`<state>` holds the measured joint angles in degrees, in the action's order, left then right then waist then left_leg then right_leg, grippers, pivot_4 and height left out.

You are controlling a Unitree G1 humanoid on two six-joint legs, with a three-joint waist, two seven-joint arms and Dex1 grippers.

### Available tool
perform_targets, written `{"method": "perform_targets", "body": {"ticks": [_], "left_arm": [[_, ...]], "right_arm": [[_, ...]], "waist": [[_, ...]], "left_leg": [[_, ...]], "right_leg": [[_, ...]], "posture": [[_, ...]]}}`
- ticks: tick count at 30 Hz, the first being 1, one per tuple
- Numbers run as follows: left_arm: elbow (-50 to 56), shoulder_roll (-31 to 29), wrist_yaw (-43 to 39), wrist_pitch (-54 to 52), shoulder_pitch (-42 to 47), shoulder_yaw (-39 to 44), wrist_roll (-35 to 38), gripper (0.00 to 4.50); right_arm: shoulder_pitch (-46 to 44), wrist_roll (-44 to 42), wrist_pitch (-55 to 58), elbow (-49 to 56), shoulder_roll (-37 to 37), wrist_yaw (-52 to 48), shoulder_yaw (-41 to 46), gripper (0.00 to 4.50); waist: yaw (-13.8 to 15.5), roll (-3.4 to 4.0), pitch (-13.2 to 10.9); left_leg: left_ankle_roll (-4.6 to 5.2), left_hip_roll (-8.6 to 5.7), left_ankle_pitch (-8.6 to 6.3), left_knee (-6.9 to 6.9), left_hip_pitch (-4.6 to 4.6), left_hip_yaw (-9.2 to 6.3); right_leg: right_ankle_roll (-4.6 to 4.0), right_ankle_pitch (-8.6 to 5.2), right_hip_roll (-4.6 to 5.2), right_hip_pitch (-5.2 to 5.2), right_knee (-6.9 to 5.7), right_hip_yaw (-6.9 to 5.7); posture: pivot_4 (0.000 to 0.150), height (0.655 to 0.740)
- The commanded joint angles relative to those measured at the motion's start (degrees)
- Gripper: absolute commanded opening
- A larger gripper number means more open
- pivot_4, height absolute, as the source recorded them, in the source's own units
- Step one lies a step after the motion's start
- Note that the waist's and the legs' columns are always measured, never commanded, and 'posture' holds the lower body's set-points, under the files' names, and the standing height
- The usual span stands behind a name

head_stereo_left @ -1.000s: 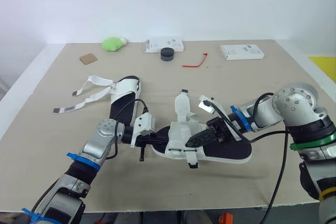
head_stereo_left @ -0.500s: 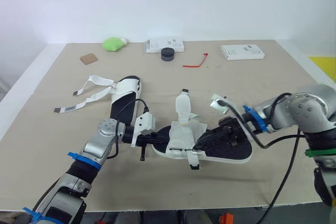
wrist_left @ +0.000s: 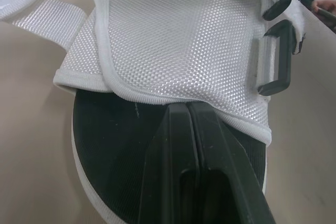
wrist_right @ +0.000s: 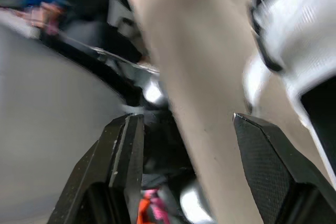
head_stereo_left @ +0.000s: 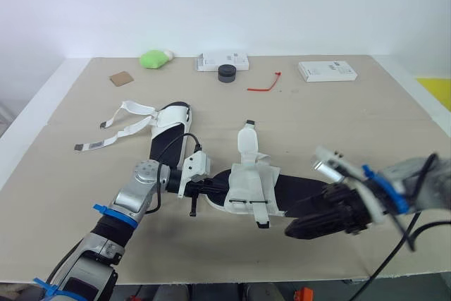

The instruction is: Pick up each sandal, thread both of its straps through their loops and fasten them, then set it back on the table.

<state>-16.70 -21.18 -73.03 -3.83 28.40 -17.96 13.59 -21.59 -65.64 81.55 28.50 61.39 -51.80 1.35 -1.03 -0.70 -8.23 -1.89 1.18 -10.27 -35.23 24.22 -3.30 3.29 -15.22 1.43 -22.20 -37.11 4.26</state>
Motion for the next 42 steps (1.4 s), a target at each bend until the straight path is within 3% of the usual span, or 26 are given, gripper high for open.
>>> {"method": "perform_targets", "body": {"ticks": [1,20,23,24,26,33,37,42], "left_arm": [[-3.1,-0.6,0.0,-2.7,-2.8,-4.1,-4.2,0.00],[-3.0,-1.7,0.6,-0.2,-2.4,-4.6,-6.3,0.00],[-4.0,-2.6,0.0,1.5,-2.0,-5.0,-7.7,0.00],[-4.4,-2.8,0.0,2.2,-1.8,-5.2,-8.3,0.00],[-5.3,-3.0,-0.1,3.4,-1.1,-5.6,-9.1,0.00],[-6.9,-2.5,0.1,4.1,-0.2,-6.1,-9.0,0.00],[-7.1,-2.2,0.1,4.0,-0.4,-6.3,-8.8,0.00],[-7.6,-1.9,0.1,4.0,-0.2,-6.4,-8.8,0.00]], "right_arm": [[1.0,1.7,-2.8,1.8,-1.3,2.6,1.2,2.94],[0.7,4.3,-2.7,3.6,-10.6,11.1,-4.4,2.94],[0.7,3.6,-2.0,3.0,-11.1,11.8,-4.1,1.69],[0.6,3.3,-1.7,2.8,-11.2,12.0,-3.8,0.94],[0.4,3.1,-1.6,2.7,-11.1,11.7,-3.5,0.16],[-0.1,-2.8,-0.3,3.8,-10.4,9.8,-0.3,0.07],[-1.9,-14.9,-0.9,3.6,-9.7,8.3,4.6,0.07],[-8.7,-32.6,-6.2,-3.4,-8.2,15.8,5.7,0.07]], "waist": [[0.0,0.10,0.0],[-0.1,-0.03,0.0],[-0.1,-0.05,0.0],[-0.1,-0.04,0.0],[-0.1,-0.05,0.0],[-0.1,-0.05,0.0],[-0.1,-0.05,0.0],[-0.1,-0.16,-0.1]], "left_leg": [[0.00,-0.01,0.00,-0.05,0.03,0.06],[-0.03,0.00,-0.02,-0.08,0.04,0.01],[-0.03,0.01,-0.02,-0.08,0.04,0.01],[-0.03,0.02,-0.02,-0.08,0.04,0.01],[-0.03,0.03,-0.02,-0.08,0.04,0.00],[-0.03,0.02,-0.02,-0.09,0.03,-0.01],[-0.03,0.01,-0.02,-0.10,0.04,-0.01],[-0.01,0.05,-0.01,-0.15,-0.08,-0.05]], "right_leg": [[0.04,0.03,0.02,-0.01,0.00,0.05],[0.03,0.04,-0.03,0.02,0.00,0.06],[0.02,0.04,-0.03,0.03,0.00,0.06],[0.02,0.05,-0.04,0.02,0.00,0.06],[0.01,0.05,-0.06,0.02,0.00,0.06],[0.02,0.06,-0.05,0.05,0.00,0.05],[0.02,0.06,-0.04,0.08,0.00,0.05],[0.04,0.09,-0.05,0.22,0.00,0.01]], "posture": [[0.150,0.7400],[0.150,0.7400],[0.150,0.7400],[0.150,0.7400],[0.150,0.7400],[0.150,0.7400],[0.150,0.7400],[0.150,0.7400]]}}
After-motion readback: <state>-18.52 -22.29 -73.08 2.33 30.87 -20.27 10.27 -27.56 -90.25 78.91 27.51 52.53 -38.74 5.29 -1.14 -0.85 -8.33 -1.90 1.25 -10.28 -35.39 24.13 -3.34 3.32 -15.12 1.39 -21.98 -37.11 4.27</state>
